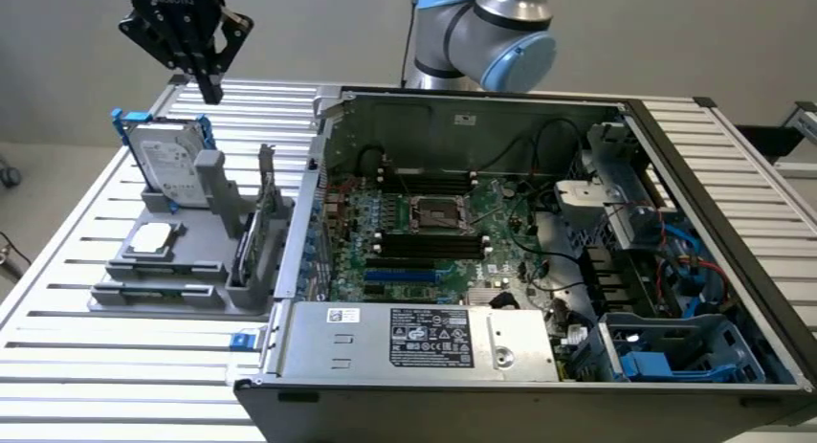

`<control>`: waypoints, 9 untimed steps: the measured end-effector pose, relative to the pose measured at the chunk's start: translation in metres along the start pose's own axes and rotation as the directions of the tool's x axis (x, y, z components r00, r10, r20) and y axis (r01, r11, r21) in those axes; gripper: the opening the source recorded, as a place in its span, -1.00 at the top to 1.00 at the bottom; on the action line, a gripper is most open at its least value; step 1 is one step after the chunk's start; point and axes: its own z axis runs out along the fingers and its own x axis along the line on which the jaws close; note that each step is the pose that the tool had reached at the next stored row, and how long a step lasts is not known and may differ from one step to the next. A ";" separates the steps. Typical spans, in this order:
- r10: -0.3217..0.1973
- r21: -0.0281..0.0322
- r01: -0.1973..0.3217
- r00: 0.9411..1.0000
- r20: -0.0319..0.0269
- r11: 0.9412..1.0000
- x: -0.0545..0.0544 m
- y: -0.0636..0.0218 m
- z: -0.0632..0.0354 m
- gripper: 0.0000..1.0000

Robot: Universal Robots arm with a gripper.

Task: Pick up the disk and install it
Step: 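Reach for the disk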

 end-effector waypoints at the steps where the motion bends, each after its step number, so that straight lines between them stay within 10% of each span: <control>1: 0.000 0.001 0.000 1.000 0.000 1.000 0.005 0.0016 0.0007 0.79; 9: 0.000 0.010 0.000 1.000 0.001 1.000 0.042 0.0139 0.0060 0.79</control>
